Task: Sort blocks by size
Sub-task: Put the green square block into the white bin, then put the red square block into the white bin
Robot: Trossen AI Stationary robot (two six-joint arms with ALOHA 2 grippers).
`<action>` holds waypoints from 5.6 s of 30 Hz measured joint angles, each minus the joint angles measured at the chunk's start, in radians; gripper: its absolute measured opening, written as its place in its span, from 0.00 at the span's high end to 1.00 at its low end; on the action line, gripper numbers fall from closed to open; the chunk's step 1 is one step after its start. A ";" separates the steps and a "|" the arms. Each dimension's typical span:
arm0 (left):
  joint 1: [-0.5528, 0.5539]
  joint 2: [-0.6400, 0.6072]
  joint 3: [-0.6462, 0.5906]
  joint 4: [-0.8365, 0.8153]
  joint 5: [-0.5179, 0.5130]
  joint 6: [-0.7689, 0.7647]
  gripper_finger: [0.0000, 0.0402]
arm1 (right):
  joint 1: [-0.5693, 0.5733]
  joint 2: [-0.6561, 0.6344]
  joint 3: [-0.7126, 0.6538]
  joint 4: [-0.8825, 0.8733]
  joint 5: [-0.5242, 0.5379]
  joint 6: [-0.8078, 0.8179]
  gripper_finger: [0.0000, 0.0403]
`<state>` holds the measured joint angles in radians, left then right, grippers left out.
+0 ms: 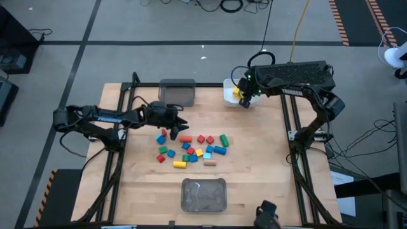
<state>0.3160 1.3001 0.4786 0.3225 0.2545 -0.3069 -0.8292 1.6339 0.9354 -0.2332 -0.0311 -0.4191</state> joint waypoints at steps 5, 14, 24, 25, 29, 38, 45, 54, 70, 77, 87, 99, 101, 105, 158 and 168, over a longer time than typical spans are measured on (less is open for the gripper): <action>-0.027 0.000 0.000 -0.004 -0.003 0.004 0.60 | -0.030 0.041 0.000 0.096 0.001 0.005 0.55; -0.055 0.000 0.000 -0.075 -0.006 0.032 0.60 | -0.006 -0.009 0.000 0.137 0.000 0.041 0.49; -0.152 0.003 0.001 -0.059 -0.162 0.164 0.60 | 0.142 -0.181 0.000 -0.016 -0.001 0.104 0.50; -0.161 0.008 0.001 -0.043 -0.173 0.188 0.60 | 0.163 -0.195 0.000 -0.037 -0.001 0.111 0.50; -0.192 0.035 0.002 0.003 -0.177 0.301 0.60 | 0.248 -0.228 0.000 -0.074 -0.001 0.138 0.50; -0.220 0.172 0.005 0.169 -0.181 0.555 0.60 | 0.412 -0.267 0.000 -0.134 0.003 0.188 0.50; -0.179 0.296 0.089 0.149 -0.118 0.653 0.60 | 0.498 -0.268 0.000 -0.174 0.004 0.251 0.50; -0.128 0.367 0.250 -0.079 -0.072 0.714 0.56 | 0.578 -0.268 0.000 -0.237 0.051 0.307 0.50; -0.118 0.492 0.401 -0.255 0.002 0.873 0.32 | 0.646 -0.268 0.000 -0.267 0.067 0.356 0.50; -0.108 0.536 0.407 -0.260 -0.002 0.865 0.42 | 0.663 -0.268 0.000 -0.268 0.074 0.380 0.50; -0.096 0.538 0.406 -0.250 -0.001 0.767 0.63 | 0.700 -0.266 0.000 -0.265 0.088 0.367 0.50; -0.084 0.497 0.406 -0.252 -0.001 0.601 0.64 | 0.801 -0.266 0.000 -0.167 0.088 0.215 0.50; -0.077 0.472 0.406 -0.249 0.006 0.569 0.64 | 0.818 -0.266 0.000 -0.152 0.088 0.175 0.50; -0.050 0.417 0.406 -0.231 0.077 0.470 0.64 | 0.843 -0.249 0.000 -0.102 0.088 0.098 0.50; -0.014 0.374 0.405 0.072 0.373 0.008 0.62 | 0.884 -0.102 0.000 0.268 0.370 -0.330 0.69; -0.013 0.374 0.406 0.074 0.387 -0.045 0.54 | 0.884 -0.102 0.000 0.260 0.417 -0.299 0.69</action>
<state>0.3035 1.6737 0.8845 0.3961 0.6412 -0.3516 0.0551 1.5322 0.9356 0.0273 0.3864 -0.7181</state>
